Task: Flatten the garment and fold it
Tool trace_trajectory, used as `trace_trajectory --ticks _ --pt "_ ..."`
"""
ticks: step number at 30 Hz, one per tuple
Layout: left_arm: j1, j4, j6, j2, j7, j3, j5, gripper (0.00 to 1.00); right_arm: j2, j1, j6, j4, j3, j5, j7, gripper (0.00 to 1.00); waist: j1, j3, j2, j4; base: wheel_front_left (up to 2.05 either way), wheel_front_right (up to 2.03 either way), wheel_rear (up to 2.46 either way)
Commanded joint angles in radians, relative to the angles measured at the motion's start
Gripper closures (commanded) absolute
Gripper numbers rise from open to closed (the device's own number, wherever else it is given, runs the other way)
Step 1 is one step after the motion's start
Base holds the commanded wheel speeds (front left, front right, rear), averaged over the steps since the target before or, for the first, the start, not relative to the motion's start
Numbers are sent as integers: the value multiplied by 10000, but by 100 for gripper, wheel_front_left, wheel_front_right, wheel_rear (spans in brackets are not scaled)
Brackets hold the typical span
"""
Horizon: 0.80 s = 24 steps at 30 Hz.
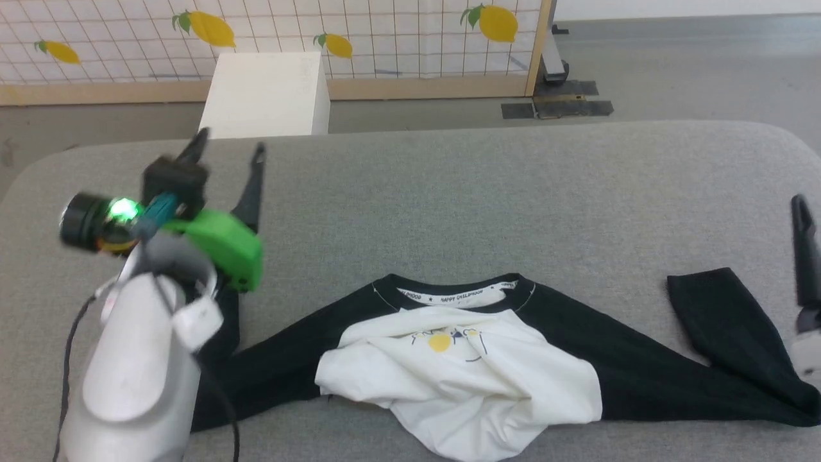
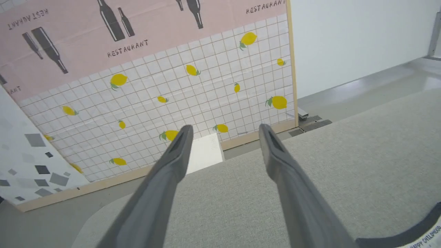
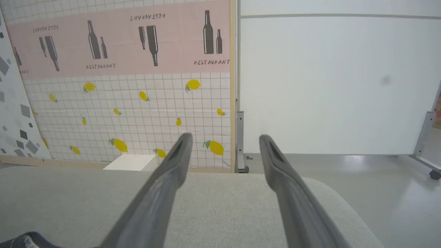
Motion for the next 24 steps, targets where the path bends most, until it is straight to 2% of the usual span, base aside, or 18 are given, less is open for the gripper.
trace_trajectory --ticks 1,5,9,13,19,24 --pt "-335 73 -54 184 581 -445 -415 0 566 359 -15 -548 -343 -441 -49 0 0 117 -1 54 0 0 0" --pt "-1047 21 -68 931 2561 -2580 -2135 0 1736 1028 -15 -1569 -753 -1357 -50 0 0 314 -1 60 0 0 0" --pt "-1787 -154 -70 1988 4779 -4766 -3985 0 2192 1419 -15 -1800 -300 -1716 -50 0 0 569 -1 -18 0 0 0" --pt "-2491 -203 -71 2770 6364 -6368 -5469 0 2332 1371 -15 -1812 -30 -1742 -50 0 0 894 -1 -198 0 0 0" --pt "-3412 474 -71 3274 7490 -8176 -6553 0 2206 994 -15 -1572 375 -1663 -50 0 0 1482 -1 -605 0 0 0" --pt "-3936 1291 -72 3367 7655 -9449 -6977 0 2167 532 -15 -1424 694 -1624 -51 0 0 1924 -1 -999 0 0 0"
